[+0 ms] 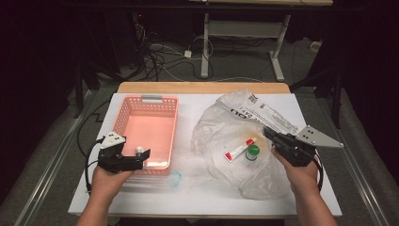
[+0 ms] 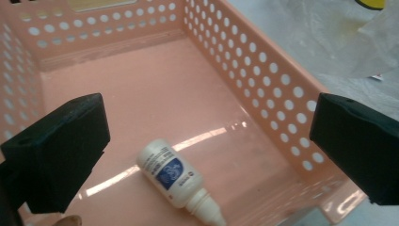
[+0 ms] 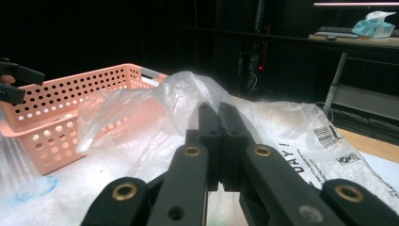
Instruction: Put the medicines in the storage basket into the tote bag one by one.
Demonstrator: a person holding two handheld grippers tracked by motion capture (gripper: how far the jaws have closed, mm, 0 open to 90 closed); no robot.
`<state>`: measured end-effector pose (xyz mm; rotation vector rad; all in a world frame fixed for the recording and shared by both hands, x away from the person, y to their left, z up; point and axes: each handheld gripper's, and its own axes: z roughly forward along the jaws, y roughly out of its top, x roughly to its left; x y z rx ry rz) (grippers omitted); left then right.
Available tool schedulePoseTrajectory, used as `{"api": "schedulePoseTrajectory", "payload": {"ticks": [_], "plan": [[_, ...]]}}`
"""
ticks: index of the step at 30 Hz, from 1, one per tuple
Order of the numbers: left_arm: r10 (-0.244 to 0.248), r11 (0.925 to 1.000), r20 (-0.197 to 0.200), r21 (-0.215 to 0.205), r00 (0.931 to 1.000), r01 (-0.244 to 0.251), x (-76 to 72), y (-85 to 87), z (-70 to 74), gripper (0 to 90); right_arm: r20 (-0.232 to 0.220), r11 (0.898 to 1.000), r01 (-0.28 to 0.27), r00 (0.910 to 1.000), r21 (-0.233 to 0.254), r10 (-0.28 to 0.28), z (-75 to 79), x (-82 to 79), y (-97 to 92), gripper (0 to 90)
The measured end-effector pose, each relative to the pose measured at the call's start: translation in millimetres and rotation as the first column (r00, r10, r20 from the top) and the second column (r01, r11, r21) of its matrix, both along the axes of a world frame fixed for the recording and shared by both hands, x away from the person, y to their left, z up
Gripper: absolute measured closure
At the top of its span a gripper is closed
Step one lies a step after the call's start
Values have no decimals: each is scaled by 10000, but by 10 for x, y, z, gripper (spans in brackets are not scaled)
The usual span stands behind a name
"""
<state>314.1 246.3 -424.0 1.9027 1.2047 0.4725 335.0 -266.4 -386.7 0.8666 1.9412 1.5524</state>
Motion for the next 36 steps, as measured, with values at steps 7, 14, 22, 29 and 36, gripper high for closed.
{"api": "schedulePoseTrajectory", "payload": {"ticks": [7,14,22,29,36], "plan": [[275,9993,-239,-250,9993,-281,11,144,-47,0,2,10000,-33,10000,4,33,1,-1,5,900],[182,9997,-346,-174,9992,-188,37,84,-94,0,-20,10000,8,10000,-66,-8,-7,5,21,900],[136,9998,-827,-130,9965,-148,103,31,-84,4,1,10000,-18,10000,-21,18,4,-14,21,900],[85,9999,-1045,104,9945,-74,128,52,87,22,13,10000,-37,10000,9,37,14,-19,3,900],[164,9987,-2009,508,9795,-63,384,40,207,38,6,10000,-18,10000,10,18,19,-22,10,900]]}}
